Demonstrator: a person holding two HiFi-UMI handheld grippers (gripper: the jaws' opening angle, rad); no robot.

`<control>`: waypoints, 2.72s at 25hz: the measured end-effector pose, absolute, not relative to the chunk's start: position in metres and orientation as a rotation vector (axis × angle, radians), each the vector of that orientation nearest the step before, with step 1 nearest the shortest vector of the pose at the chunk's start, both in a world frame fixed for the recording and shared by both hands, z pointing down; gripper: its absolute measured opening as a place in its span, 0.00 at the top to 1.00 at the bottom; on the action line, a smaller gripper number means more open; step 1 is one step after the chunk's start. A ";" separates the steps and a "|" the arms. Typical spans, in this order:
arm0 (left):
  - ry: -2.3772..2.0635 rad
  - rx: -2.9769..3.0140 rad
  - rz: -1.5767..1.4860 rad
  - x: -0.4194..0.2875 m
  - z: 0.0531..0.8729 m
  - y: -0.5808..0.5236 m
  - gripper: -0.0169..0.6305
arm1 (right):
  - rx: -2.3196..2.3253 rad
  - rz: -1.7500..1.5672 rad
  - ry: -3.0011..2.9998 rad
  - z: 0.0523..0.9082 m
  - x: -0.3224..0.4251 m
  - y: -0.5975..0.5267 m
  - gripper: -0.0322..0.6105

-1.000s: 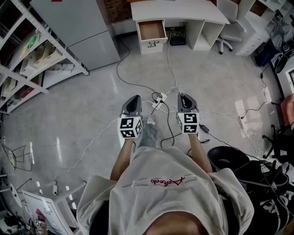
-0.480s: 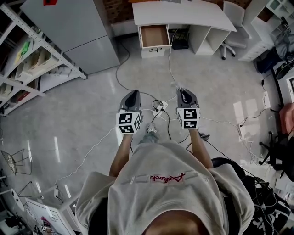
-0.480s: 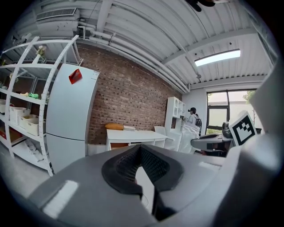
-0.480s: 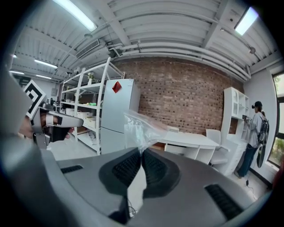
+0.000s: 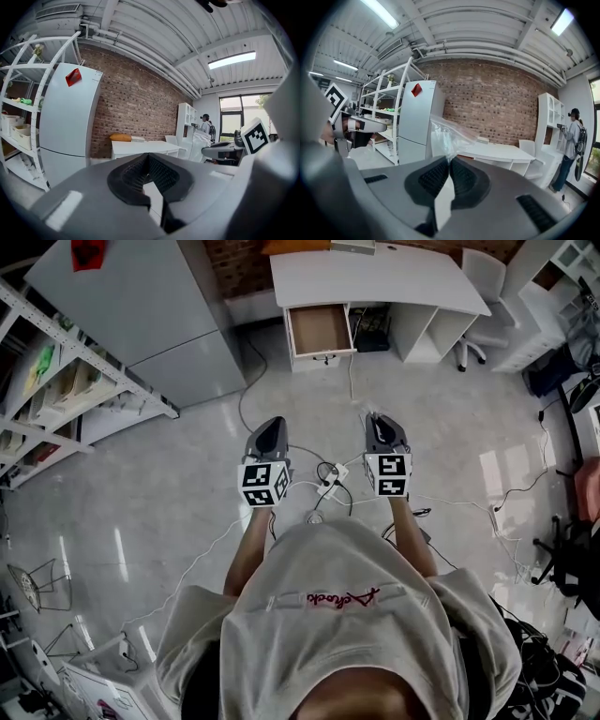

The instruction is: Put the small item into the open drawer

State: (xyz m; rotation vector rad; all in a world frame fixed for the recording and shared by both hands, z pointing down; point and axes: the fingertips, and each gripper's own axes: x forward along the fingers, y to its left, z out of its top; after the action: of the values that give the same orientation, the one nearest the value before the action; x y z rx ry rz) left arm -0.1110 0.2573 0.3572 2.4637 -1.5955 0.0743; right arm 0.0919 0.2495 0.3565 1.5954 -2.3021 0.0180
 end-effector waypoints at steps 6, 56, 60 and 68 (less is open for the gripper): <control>-1.584 2.477 0.078 -0.113 0.358 0.224 0.96 | 1.617 0.029 -2.286 0.360 0.094 0.221 0.93; -1.575 2.482 0.113 -0.057 0.363 -0.084 0.96 | 1.522 0.071 -2.314 0.390 0.133 -0.079 0.93; -1.581 2.495 0.127 -0.049 0.351 -0.140 0.96 | 1.545 0.073 -2.330 0.381 0.145 -0.136 0.93; -1.615 2.461 0.145 -0.044 0.352 -0.214 0.96 | 1.534 0.085 -2.341 0.382 0.160 -0.215 0.93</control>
State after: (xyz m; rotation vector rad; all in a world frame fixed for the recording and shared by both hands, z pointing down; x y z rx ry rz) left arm -0.0435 -0.2140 0.3524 2.4613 -1.6147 0.1447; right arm 0.1601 -0.2151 0.3819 1.5338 -2.3411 0.0850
